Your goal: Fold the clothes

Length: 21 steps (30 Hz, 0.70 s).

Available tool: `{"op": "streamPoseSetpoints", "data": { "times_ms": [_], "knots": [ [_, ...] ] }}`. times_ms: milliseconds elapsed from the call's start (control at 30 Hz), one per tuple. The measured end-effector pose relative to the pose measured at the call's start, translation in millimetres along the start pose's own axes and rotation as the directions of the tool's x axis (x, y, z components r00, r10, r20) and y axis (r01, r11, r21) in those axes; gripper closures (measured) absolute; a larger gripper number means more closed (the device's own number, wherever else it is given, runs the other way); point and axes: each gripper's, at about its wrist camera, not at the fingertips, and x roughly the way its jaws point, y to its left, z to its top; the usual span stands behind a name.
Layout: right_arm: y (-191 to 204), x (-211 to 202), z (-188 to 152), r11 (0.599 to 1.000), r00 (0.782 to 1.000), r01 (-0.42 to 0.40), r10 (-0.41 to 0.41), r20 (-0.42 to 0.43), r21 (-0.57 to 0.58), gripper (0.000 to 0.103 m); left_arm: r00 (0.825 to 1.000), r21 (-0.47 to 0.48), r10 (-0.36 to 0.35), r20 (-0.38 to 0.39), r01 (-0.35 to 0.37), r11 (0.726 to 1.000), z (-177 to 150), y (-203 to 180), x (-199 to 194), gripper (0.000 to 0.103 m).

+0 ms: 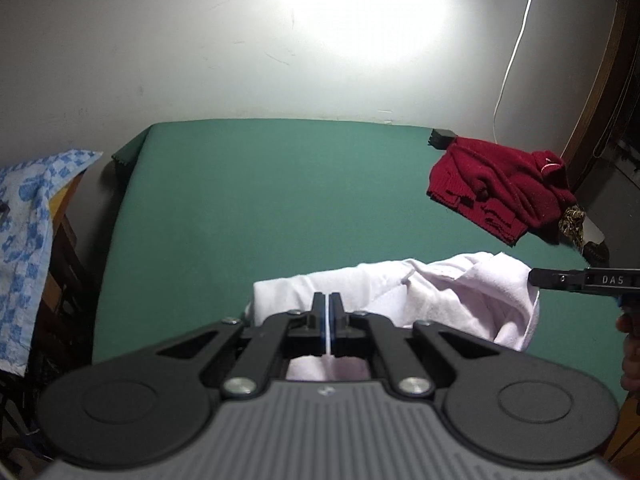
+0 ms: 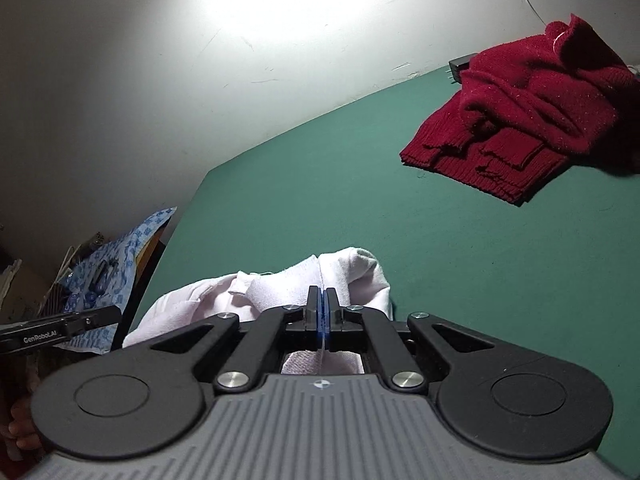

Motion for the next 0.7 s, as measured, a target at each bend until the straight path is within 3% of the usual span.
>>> {"op": "streamPoseSetpoints", "data": {
  "times_ms": [133, 200, 267, 367, 467, 533, 667, 700],
  "knots": [
    [8.1, 7.5, -4.8, 0.995, 0.999, 0.025, -0.029, -0.036, -0.1, 0.103, 0.998, 0.154, -0.017, -0.066, 0.027, 0.988, -11.0, -22.4, -2.0, 0.095],
    [10.2, 10.9, -9.7, 0.992, 0.998, 0.028, -0.034, -0.044, -0.122, 0.103, 0.997, 0.194, -0.029, -0.078, 0.044, 0.98, -17.6, -34.3, -5.7, 0.062],
    [12.3, 14.3, -14.7, 0.989, 0.998, 0.031, -0.039, -0.052, -0.145, 0.103, 0.998, 0.217, -0.01, -0.066, 0.024, 0.976, -22.1, -42.7, -6.5, 0.047],
    [15.1, 16.1, -17.2, 0.984, 0.998, 0.025, -0.035, -0.054, -0.174, 0.099, 0.995, 0.153, -0.007, -0.097, 0.022, 0.988, -23.3, -39.9, -1.1, 0.042],
    [20.0, 12.9, -17.9, 0.974, 0.998, 0.035, -0.046, -0.044, -0.222, 0.093, 0.989, 0.031, -0.062, -0.133, 0.067, 0.997, -23.5, -32.1, -2.3, 0.04],
    [23.1, 10.5, -19.6, 0.967, 0.998, 0.04, -0.051, -0.035, -0.251, 0.084, 0.989, 0.02, -0.068, -0.13, 0.071, 0.997, -25.5, -38.0, -6.1, 0.037],
    [31.2, 5.7, -25.7, 0.945, 0.999, 0.029, -0.042, -0.031, -0.326, 0.073, 0.994, 0.177, -0.029, -0.103, 0.047, 0.983, -37.4, -71.6, -7.3, 0.024],
    [33.8, 4.0, -28.0, 0.937, 0.999, 0.016, -0.031, -0.036, -0.349, 0.066, 0.995, 0.225, -0.023, -0.101, 0.045, 0.973, -41.6, -80.7, -5.1, 0.024]
  ]
}}
